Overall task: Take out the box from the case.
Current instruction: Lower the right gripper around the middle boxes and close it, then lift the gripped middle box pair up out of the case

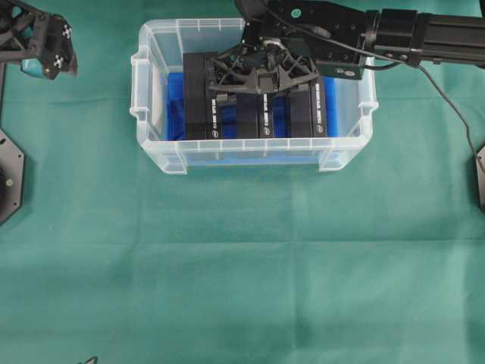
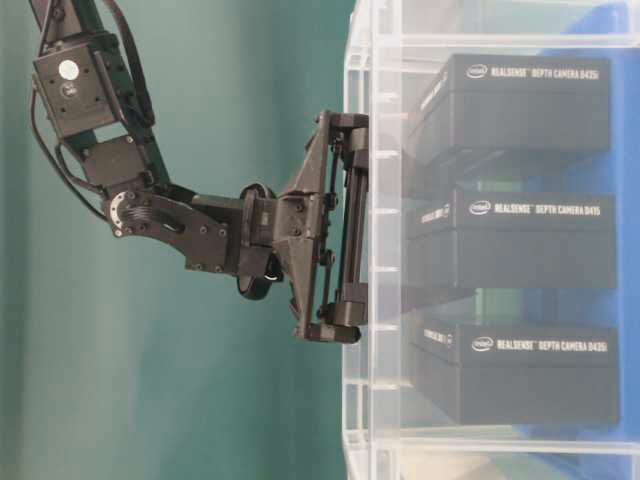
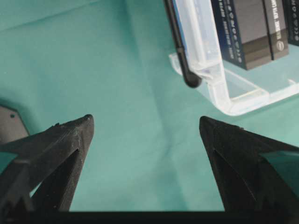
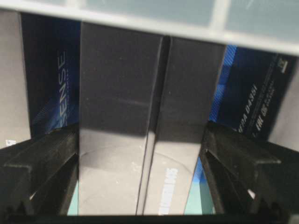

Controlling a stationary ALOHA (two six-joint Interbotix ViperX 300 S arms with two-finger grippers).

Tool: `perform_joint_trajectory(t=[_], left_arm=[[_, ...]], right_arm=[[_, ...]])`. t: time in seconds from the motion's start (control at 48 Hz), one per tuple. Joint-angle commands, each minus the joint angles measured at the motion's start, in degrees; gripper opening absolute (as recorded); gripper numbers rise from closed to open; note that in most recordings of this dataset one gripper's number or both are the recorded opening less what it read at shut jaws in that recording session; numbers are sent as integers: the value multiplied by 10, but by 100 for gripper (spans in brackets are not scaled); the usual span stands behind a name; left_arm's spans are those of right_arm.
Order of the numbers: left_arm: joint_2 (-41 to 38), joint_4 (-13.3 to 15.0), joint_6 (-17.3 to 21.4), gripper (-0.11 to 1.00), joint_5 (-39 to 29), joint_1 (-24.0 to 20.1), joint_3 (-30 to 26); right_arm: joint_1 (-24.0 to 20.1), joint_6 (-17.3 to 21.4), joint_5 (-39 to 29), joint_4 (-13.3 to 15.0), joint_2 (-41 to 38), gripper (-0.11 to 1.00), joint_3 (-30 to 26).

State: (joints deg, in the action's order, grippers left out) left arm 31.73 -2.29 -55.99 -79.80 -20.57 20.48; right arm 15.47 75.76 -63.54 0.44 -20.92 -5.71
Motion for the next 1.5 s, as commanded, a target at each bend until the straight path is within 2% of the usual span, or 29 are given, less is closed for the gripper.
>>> perform_joint_trajectory(t=[0.0,0.458,0.521,0.625,1.125,1.479], left_arm=[[4,1,-1,97,3,2,-5],[4,0,-1,97,3,2,-4],[4,0,-1,97,3,2,-4],[4,0,-1,97,3,3,-4],[4,-1,0,97,5,2,-4],[5,-1,0,97,5,2,-4]], right_arm=[[0,1,4,-1,8,92,-6],[0,2,5,-2,1,90,-6],[0,2,5,-2,1,85,-6],[0,2,4,-2,1,67,-8],[0,3,-2,-2,3,67,-15],[5,33,-108,0,41,67,-78]])
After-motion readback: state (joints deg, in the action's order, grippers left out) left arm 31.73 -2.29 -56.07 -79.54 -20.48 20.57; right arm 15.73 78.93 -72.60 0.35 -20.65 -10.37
